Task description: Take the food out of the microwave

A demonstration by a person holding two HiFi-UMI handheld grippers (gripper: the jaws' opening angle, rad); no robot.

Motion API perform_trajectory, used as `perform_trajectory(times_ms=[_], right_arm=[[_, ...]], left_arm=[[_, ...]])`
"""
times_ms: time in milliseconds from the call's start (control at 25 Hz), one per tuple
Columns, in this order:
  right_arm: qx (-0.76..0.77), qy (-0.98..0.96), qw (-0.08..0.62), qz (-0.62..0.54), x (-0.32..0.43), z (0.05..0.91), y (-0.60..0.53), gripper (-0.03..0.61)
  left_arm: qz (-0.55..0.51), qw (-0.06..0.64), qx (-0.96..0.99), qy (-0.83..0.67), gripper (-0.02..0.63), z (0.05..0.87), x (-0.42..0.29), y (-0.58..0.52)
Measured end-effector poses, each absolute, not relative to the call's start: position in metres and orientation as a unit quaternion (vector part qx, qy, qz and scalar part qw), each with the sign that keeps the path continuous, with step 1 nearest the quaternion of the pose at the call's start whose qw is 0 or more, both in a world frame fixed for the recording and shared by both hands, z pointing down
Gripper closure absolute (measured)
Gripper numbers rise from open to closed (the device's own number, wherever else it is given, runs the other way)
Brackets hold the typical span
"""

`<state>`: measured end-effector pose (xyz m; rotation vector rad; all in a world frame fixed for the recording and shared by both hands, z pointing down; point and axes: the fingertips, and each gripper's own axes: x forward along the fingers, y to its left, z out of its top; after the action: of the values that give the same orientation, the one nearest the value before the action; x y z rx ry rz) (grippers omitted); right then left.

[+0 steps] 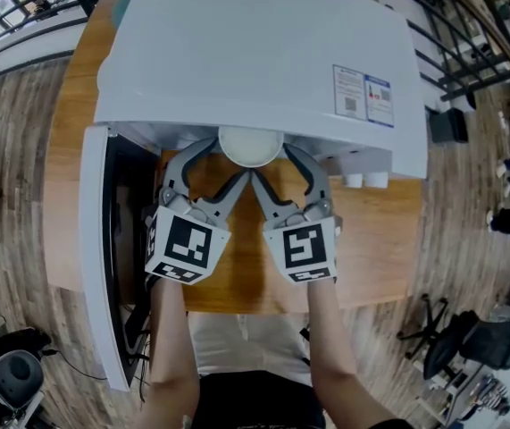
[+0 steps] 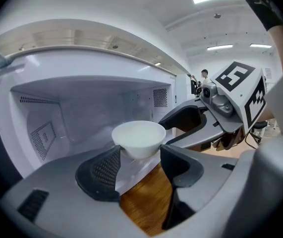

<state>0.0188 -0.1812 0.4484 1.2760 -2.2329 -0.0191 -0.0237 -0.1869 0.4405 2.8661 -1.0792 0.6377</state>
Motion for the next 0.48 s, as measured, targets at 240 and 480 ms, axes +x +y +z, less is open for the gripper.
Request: perform_trajectory(times_ms=[240, 480], right_arm=[[0.472, -0.838, 0.274, -0.006, 0.022, 0.446, -0.159, 0.319], [0.462, -0.841, 0.28, -0.002, 0.027, 0.454, -0.132, 0.319]], left_arm=[[0.21, 0.007, 0.913, -0.351, 0.336, 0.441, -0.021, -0.163], [0.219, 0.018, 0.908, -0.357, 0.336, 0.45, -0.017, -0.136]])
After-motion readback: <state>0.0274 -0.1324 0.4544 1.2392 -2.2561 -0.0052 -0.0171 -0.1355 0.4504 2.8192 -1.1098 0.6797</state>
